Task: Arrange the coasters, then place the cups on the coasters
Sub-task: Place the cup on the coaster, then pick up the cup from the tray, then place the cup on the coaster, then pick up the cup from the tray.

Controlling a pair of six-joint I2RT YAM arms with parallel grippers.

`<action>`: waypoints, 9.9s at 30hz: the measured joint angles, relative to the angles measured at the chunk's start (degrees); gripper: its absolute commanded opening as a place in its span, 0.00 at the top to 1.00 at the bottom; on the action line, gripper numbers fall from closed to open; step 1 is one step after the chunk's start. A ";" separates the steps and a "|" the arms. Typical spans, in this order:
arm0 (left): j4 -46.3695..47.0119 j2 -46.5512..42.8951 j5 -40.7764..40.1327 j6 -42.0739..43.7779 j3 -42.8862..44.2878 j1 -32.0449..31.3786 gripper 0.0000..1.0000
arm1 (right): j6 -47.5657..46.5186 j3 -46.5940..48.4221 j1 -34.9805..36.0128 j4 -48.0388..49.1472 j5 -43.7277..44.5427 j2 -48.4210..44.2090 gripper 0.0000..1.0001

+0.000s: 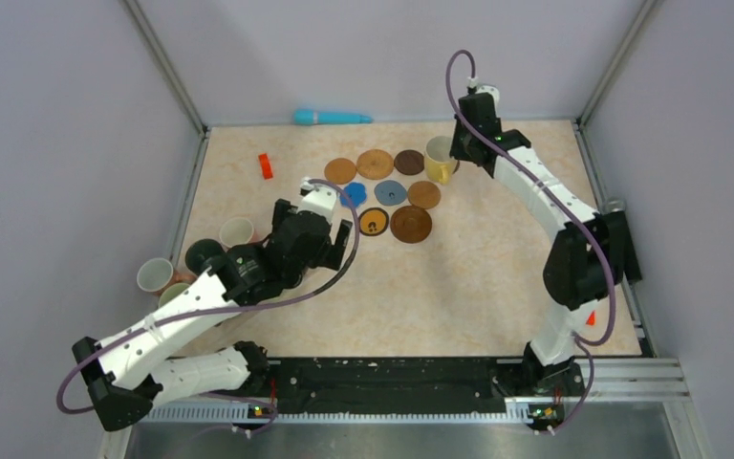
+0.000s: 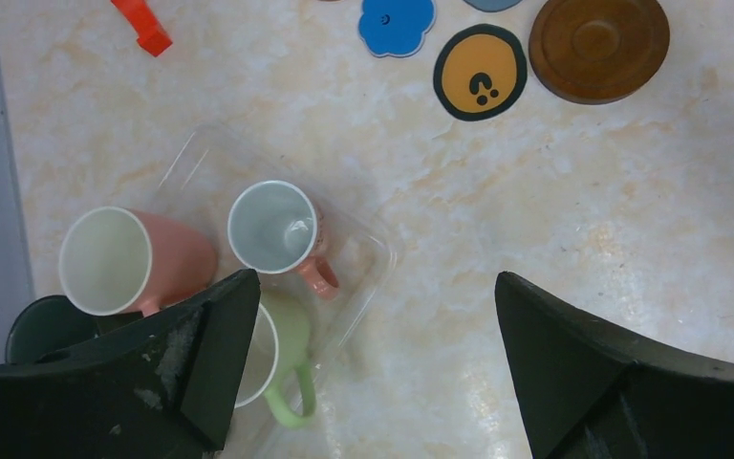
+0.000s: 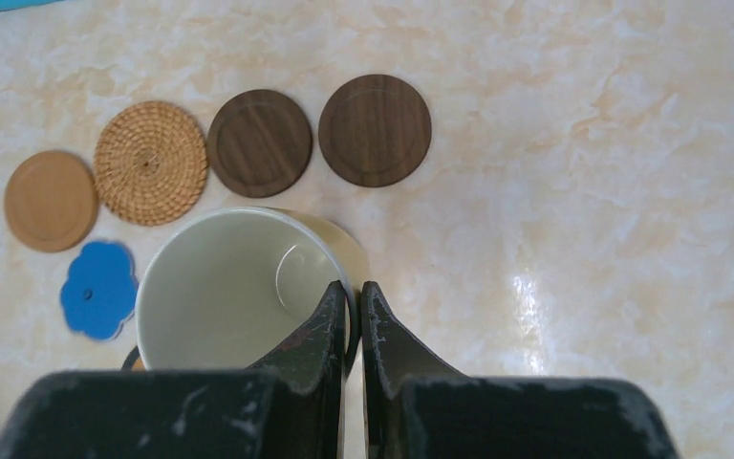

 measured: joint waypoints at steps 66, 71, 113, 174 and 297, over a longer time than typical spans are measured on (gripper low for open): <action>-2.36 -4.83 -2.64 3.28 -5.01 0.00 0.01 | -0.90 29.16 -8.02 -3.85 -4.92 31.06 0.70; -2.36 -4.83 -3.61 3.26 -5.01 0.00 0.01 | -0.74 30.34 -8.02 -3.63 -5.33 31.06 0.53; -0.15 9.79 14.21 -7.04 -4.35 37.38 0.48 | 1.73 -43.08 -1.22 14.75 -28.48 -31.47 0.12; 0.76 54.80 33.05 -2.03 43.32 40.28 1.00 | 2.08 -48.17 -1.22 12.48 -31.26 -40.22 0.13; -2.73 31.43 17.99 -6.80 7.85 49.55 1.00 | 1.64 -47.56 -1.22 11.21 -32.54 -44.00 0.12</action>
